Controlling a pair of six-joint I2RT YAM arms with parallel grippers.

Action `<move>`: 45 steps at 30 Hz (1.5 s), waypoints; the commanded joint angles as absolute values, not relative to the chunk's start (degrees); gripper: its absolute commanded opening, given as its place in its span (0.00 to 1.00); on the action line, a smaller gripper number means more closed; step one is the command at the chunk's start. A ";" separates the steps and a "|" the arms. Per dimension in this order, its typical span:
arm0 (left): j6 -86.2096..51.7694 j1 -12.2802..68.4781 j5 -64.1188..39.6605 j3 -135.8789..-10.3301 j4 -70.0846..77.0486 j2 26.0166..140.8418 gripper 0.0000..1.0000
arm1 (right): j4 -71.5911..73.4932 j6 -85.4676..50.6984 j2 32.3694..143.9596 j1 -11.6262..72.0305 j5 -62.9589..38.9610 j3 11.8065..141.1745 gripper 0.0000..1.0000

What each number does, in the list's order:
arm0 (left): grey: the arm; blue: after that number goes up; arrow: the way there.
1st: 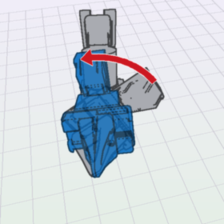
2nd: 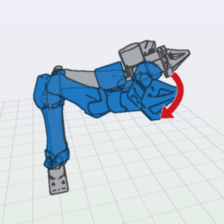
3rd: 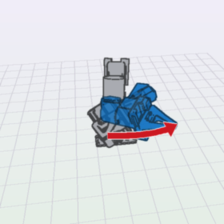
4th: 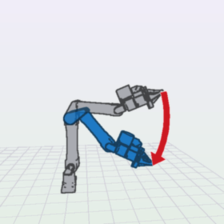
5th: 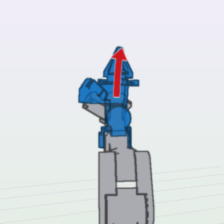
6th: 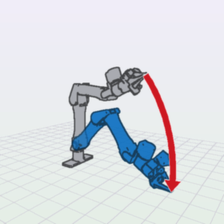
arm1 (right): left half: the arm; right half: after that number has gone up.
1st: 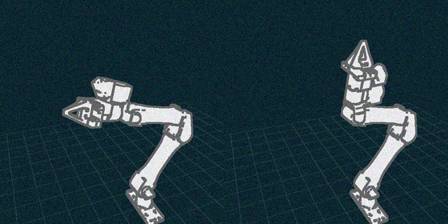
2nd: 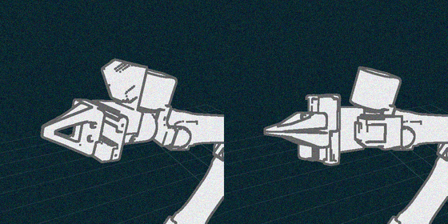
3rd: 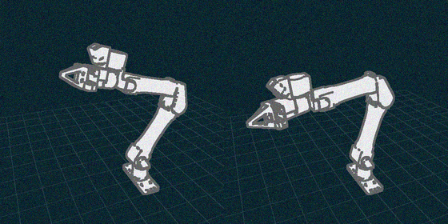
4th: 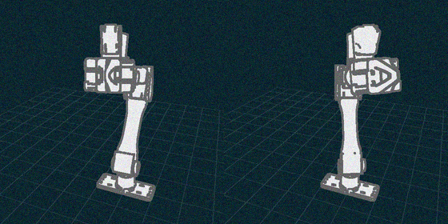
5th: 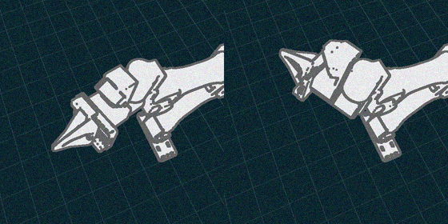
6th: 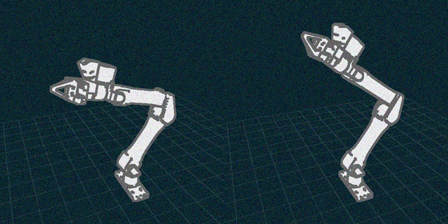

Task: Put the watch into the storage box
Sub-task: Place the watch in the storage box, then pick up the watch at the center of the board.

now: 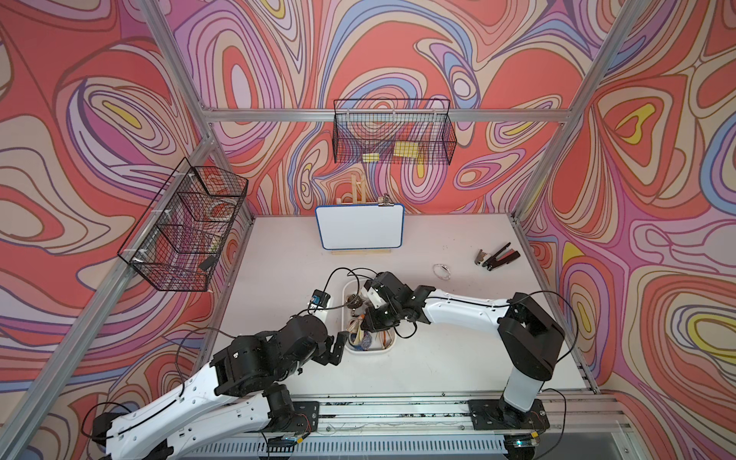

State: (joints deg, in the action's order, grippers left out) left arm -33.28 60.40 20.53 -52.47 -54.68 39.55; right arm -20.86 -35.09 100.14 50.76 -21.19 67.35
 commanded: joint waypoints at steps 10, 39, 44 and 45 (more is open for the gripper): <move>-32.36 60.52 17.94 -51.88 -51.86 43.45 0.95 | -27.46 -34.05 88.17 35.11 -15.16 60.95 0.26; -29.14 60.51 12.45 -51.07 -44.81 49.58 0.95 | -36.74 -24.18 109.84 7.42 -2.61 77.35 0.64; -28.66 60.55 12.74 -50.95 -45.04 49.39 0.95 | -37.66 -24.31 114.89 7.35 -1.99 81.31 0.62; -28.64 60.60 12.91 -51.01 -45.09 49.31 0.95 | -37.84 -24.20 115.48 7.37 -1.70 81.74 0.62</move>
